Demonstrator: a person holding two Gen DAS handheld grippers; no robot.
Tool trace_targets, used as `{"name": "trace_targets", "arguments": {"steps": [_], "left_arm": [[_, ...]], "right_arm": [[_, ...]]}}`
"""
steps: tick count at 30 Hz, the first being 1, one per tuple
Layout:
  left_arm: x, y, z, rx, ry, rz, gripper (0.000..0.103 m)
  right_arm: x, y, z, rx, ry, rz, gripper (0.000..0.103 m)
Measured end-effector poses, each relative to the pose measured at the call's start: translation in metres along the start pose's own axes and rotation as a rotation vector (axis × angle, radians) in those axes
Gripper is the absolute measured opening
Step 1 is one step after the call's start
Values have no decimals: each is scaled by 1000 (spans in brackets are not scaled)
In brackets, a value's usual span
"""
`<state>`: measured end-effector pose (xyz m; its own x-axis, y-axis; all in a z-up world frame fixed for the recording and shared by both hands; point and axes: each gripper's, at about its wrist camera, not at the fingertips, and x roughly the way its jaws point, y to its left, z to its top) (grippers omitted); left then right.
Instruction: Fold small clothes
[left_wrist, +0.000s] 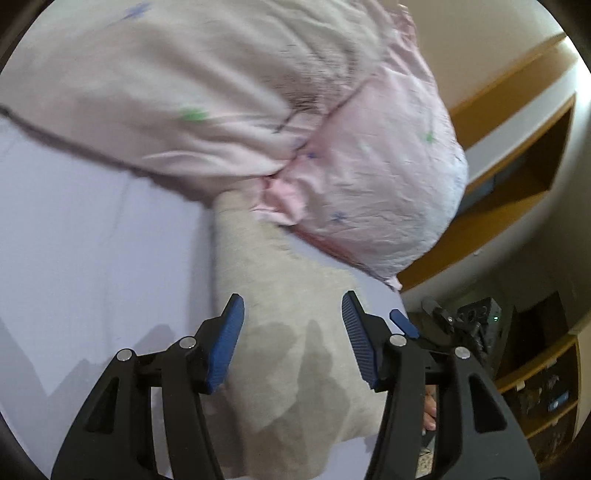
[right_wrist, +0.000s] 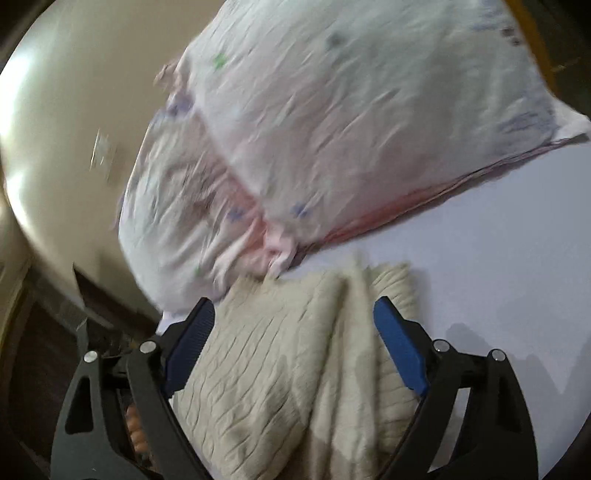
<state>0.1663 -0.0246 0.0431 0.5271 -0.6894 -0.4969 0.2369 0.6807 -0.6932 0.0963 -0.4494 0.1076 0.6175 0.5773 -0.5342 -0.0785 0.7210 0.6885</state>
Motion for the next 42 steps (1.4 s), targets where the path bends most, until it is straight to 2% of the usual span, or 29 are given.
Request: {"name": "trace_targets", "arguments": {"steps": [1, 2, 5, 8, 12, 17, 18, 19, 21, 24, 26, 27, 29, 30, 31, 32, 33, 34, 37, 42], "left_arm": [[2, 1, -3, 2, 0, 12, 56], [2, 1, -7, 8, -1, 20, 57], [6, -3, -12, 32, 7, 34, 58], [8, -4, -15, 41, 27, 31, 58], [7, -6, -20, 77, 26, 41, 60], [11, -6, -22, 83, 38, 37, 61], [11, -6, -22, 83, 38, 36, 61], [12, -7, -22, 84, 38, 37, 61], [13, -8, -22, 86, 40, 37, 62], [13, -10, -23, 94, 44, 38, 62], [11, -11, -24, 106, 45, 45, 62], [11, -12, -24, 113, 47, 46, 63], [13, -14, -24, 126, 52, 50, 66], [14, -14, -24, 127, 55, 51, 67], [18, -15, -24, 124, 64, 46, 67], [22, -16, -25, 118, 74, 41, 67], [25, -17, -25, 113, 81, 38, 68], [29, -18, -26, 110, 88, 36, 69], [38, -24, -26, 116, 93, 35, 73], [54, -35, -23, 128, 110, 32, 73]], "right_arm": [[6, 1, -2, -3, 30, -1, 71], [15, 3, -6, -12, 79, -11, 68], [33, 10, -17, -56, 177, -70, 64], [33, 8, -24, -56, 187, -126, 59], [25, 2, -28, -34, 185, -108, 59], [36, 7, -36, -77, 228, -86, 36], [39, 12, -37, -94, 226, -88, 28], [41, 14, -37, -106, 220, -86, 20], [38, 15, -34, -105, 171, -89, 18], [9, 19, -26, -128, 26, -121, 17], [-16, 12, -21, -89, -61, -156, 17], [-23, 6, -20, -69, -75, -182, 17], [-18, -15, -21, -11, -8, -273, 20], [-13, -22, -22, 16, 26, -288, 28], [-8, -31, -24, 64, 65, -289, 43], [-10, -38, -26, 115, 76, -266, 52], [-15, -41, -26, 141, 70, -250, 70], [-20, -41, -26, 150, 57, -235, 81], [-31, -39, -23, 148, 33, -202, 85], [-7, -48, -24, 193, 121, -180, 85]]}}
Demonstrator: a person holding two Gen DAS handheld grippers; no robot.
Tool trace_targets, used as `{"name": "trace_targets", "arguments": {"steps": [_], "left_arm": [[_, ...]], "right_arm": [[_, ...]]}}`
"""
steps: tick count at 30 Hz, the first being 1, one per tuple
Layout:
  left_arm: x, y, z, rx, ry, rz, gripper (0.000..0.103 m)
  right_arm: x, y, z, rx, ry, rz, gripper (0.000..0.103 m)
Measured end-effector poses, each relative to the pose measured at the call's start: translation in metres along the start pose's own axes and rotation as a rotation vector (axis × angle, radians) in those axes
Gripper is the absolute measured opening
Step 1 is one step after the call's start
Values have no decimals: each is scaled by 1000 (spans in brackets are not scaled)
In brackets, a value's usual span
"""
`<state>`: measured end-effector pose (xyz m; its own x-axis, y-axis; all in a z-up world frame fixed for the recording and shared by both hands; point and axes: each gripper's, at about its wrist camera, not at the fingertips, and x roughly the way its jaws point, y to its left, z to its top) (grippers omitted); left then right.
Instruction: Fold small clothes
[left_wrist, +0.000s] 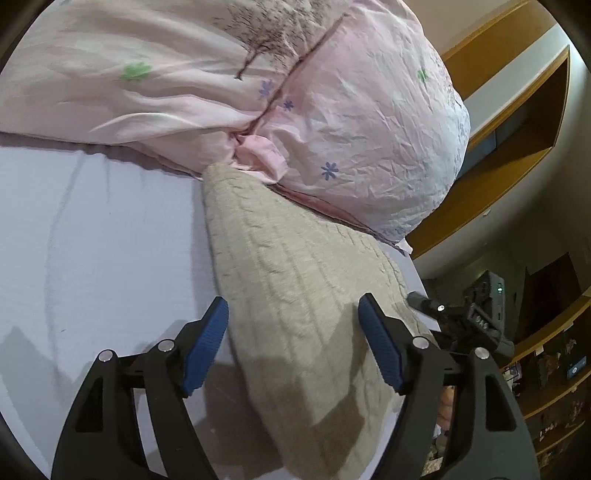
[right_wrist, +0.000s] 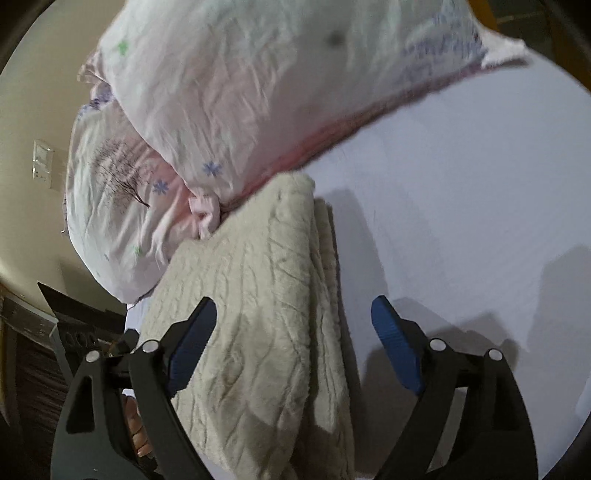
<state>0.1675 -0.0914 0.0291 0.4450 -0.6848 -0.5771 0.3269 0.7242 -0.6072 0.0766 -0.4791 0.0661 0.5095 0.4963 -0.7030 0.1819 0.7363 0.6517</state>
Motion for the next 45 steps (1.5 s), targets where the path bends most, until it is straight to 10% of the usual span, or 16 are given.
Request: {"name": "trace_targets", "arguments": {"steps": [15, 19, 25, 29, 33, 36, 39, 42, 45], "left_arm": [[27, -4, 9, 14, 24, 90, 78], [36, 2, 8, -5, 63, 87, 78], [5, 8, 16, 66, 48, 16, 33], [-39, 20, 33, 148, -62, 117, 34], [-38, 32, 36, 203, -38, 278, 38], [-62, 22, 23, 227, -104, 281, 39], [-94, 3, 0, 265, -162, 239, 52], [-99, -20, -26, 307, -168, 181, 75], [-56, -27, -30, 318, -79, 284, 75]], "right_arm": [[16, 1, -5, -18, 49, 122, 77], [22, 5, -10, -33, 73, 135, 39], [16, 46, -13, -119, 22, 230, 30], [37, 97, -14, -223, 43, 229, 29], [81, 124, -29, -310, 99, -87, 46], [42, 134, -47, -346, -109, -193, 54], [-4, 140, -68, -360, -214, -2, 64], [8, 155, -94, -435, -77, 186, 70], [70, 155, -101, -419, 85, -66, 70]]}}
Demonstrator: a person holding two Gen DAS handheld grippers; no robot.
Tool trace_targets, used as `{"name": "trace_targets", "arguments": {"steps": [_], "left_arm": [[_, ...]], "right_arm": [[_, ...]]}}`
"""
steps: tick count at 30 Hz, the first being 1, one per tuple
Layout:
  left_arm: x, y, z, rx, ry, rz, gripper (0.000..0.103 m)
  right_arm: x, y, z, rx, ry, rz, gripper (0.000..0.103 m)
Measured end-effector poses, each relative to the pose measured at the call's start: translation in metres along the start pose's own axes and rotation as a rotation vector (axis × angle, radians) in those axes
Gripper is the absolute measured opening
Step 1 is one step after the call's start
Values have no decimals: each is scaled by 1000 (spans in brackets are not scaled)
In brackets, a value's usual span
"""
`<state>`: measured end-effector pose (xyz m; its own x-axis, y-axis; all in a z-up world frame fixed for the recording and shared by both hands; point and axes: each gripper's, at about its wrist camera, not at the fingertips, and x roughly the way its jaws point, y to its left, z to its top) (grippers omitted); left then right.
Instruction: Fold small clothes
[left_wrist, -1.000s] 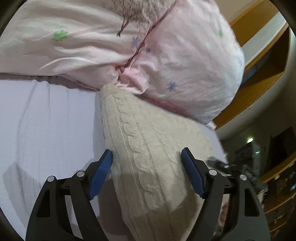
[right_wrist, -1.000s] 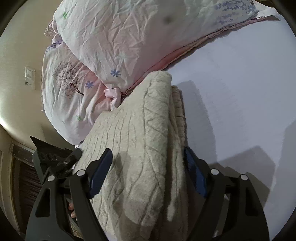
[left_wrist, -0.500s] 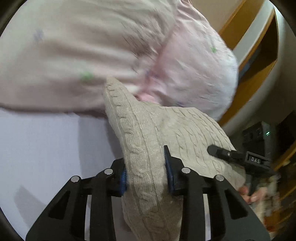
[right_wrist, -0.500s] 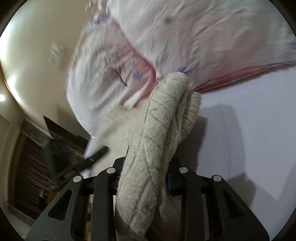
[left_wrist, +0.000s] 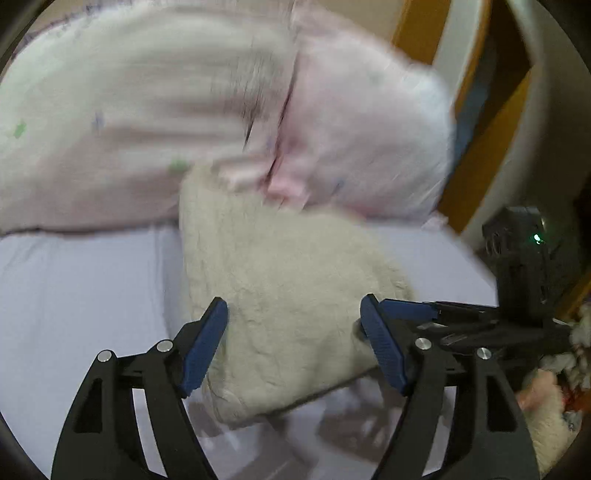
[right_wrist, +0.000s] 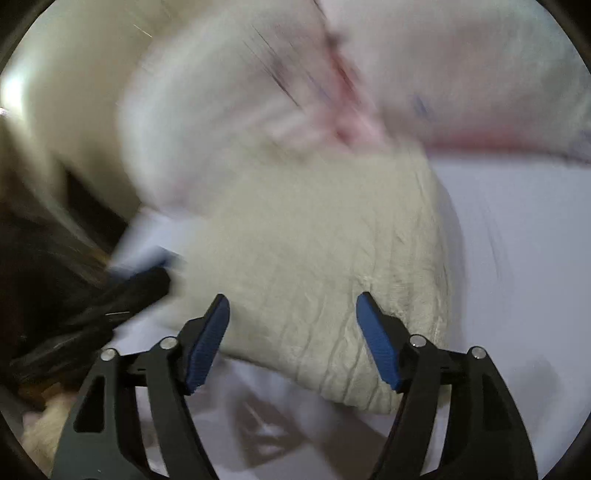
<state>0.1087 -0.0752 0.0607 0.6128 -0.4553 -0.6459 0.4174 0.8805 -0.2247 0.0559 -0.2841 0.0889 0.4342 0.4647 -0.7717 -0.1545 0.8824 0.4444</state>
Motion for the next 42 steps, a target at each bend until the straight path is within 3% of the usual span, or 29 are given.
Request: {"name": "trace_targets", "arguments": {"steps": [1, 3, 4, 5, 6, 8, 10, 14, 18, 22, 42], "left_arm": [[16, 1, -1, -1, 33, 57, 72], [6, 1, -4, 4, 10, 103, 63], [-3, 3, -6, -11, -4, 86, 63], [-22, 6, -11, -35, -37, 78, 64], [-31, 8, -15, -40, -54, 98, 73], [-48, 9, -29, -36, -71, 248, 100], [-51, 6, -46, -11, -57, 362, 102], [-30, 8, -71, -18, 54, 355, 102], [-18, 11, -83, -7, 122, 361, 102], [-11, 11, -86, 2, 184, 368, 102], [-11, 11, -88, 5, 181, 361, 102]], "right_arm": [[-4, -1, 1, 10, -42, -11, 62], [-21, 3, 0, 45, -48, 18, 66], [-33, 5, -4, 47, -73, 12, 88], [-52, 9, -11, 18, -135, -50, 101], [-71, 15, -20, -22, -219, -144, 101], [-84, 22, -43, -60, -278, -315, 101], [-76, 23, -61, -65, -227, -397, 101], [-33, 28, -83, -84, -86, -423, 101], [-7, 31, -86, -77, -26, -463, 101], [-7, 29, -87, -61, -27, -482, 101], [-8, 30, -87, -58, -33, -483, 101]]}}
